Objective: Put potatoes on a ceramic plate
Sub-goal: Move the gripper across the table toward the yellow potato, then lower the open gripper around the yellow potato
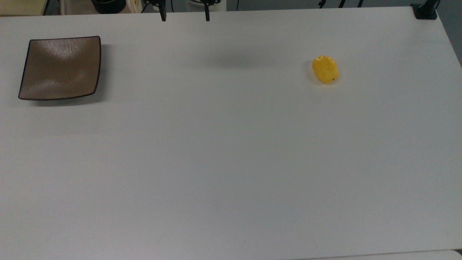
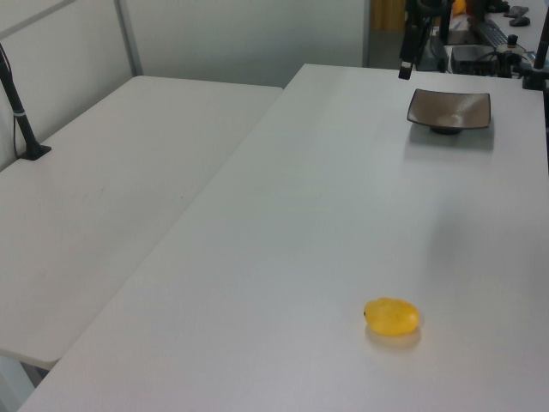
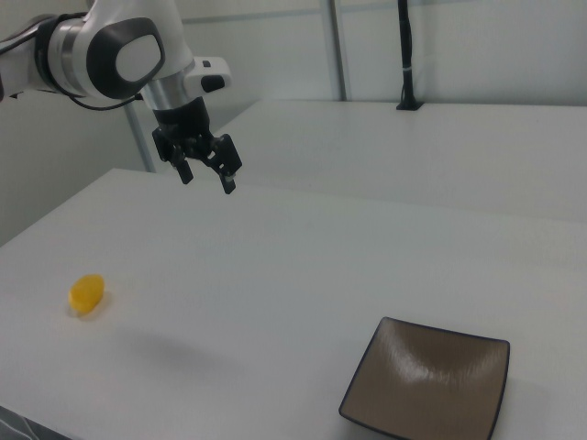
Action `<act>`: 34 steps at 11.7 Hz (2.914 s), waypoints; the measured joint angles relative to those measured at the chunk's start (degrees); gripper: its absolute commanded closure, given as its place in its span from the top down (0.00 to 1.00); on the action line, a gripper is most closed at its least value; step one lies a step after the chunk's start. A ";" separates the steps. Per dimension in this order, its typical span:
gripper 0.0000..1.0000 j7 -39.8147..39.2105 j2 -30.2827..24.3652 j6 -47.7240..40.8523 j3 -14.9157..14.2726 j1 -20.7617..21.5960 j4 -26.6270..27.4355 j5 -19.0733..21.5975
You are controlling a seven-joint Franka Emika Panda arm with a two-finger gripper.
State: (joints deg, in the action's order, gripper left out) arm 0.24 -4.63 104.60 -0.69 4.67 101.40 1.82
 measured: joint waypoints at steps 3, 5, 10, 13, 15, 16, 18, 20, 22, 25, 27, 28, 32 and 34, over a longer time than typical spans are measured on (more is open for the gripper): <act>1.00 0.00 0.04 0.00 0.38 0.11 0.01 0.00; 1.00 0.00 0.05 0.00 0.43 0.11 0.01 0.00; 1.00 0.00 0.06 0.00 0.58 0.42 0.01 0.01; 1.00 0.01 0.11 0.00 0.70 3.17 0.10 0.03; 1.00 0.01 0.37 -0.16 0.74 5.47 0.27 0.03; 1.00 0.01 0.52 -0.84 0.77 6.45 0.38 0.03; 1.00 -0.18 0.79 -1.42 1.09 8.95 0.65 0.07; 1.00 -1.86 1.73 -1.42 4.83 9.98 0.80 0.06; 1.00 -5.82 2.54 -1.42 8.39 10.02 0.80 0.05; 1.00 -3.52 4.02 -1.42 12.27 10.06 0.27 0.13; 1.00 2.87 6.72 -1.41 13.59 11.94 -1.63 0.26; 1.00 6.69 8.34 -1.41 13.75 13.75 -2.66 0.26; 1.00 17.84 14.05 3.05 15.09 19.86 -3.91 -0.12; 1.00 21.05 17.32 5.20 16.06 21.85 -3.93 -1.80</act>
State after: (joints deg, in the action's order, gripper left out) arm 21.29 12.68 109.81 15.37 26.52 97.47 0.02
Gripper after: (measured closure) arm 0.000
